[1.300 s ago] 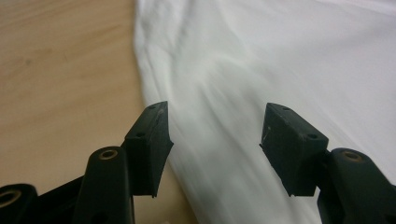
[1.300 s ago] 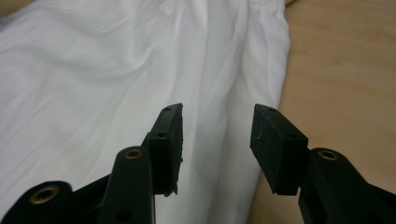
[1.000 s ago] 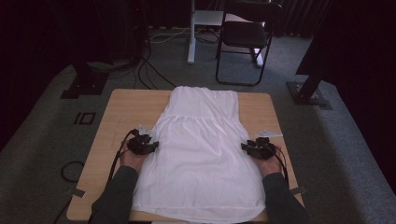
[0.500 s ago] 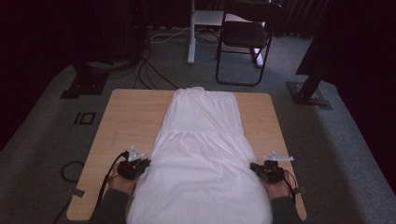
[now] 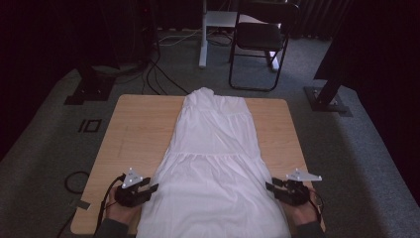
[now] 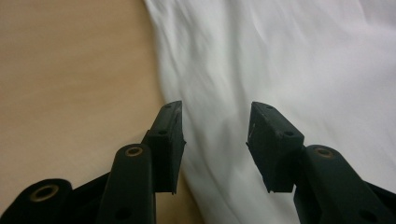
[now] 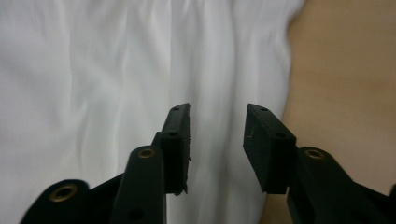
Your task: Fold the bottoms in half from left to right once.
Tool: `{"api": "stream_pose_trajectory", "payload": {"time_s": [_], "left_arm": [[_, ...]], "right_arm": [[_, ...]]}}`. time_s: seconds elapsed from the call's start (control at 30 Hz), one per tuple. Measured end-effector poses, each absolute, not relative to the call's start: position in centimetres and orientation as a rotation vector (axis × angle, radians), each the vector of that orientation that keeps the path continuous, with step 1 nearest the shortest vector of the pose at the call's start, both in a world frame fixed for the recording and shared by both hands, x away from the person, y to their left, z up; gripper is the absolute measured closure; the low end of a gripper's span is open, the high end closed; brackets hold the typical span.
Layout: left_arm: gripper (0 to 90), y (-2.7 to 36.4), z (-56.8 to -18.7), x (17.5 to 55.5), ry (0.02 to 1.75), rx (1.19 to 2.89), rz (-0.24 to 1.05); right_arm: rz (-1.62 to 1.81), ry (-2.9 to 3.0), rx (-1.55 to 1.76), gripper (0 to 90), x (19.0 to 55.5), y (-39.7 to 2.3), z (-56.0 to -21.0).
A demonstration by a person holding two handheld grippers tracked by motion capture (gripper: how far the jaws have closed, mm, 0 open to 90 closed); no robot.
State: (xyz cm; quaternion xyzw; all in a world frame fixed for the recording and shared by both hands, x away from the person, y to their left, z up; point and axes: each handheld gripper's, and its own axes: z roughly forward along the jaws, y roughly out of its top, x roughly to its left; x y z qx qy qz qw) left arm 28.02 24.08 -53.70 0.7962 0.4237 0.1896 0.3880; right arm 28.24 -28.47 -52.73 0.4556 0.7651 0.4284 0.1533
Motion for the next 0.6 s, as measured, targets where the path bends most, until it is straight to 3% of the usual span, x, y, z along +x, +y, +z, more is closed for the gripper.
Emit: {"api": "stream_pose_trajectory", "payload": {"time_s": [0.17,0.3,0.5,0.53,0.57,0.6], "left_arm": [[57.6,23.2,-54.2,30.2,1.06,2.04,0.446],[56.5,22.3,-54.8,30.2,1.024,2.076,0.42],[50.4,21.8,-55.3,30.1,0.994,2.104,0.382],[50.4,21.6,-55.5,30.1,0.994,2.115,0.374],[48.1,21.4,-55.6,30.0,0.989,2.126,0.378],[47.2,21.4,-55.6,30.0,0.99,2.126,0.375]], "right_arm": [[1.244,2.196,1.306,61.3,34.6,-26.2,-52.0],[1.195,2.249,1.324,56.2,38.7,-23.6,-53.0],[1.149,2.313,1.362,56.5,40.7,-21.8,-54.5],[1.119,2.333,1.355,64.9,40.9,-21.5,-54.7],[1.089,2.346,1.314,81.3,40.7,-21.2,-54.7],[1.083,2.324,1.297,84.8,40.4,-21.3,-54.4]]}}
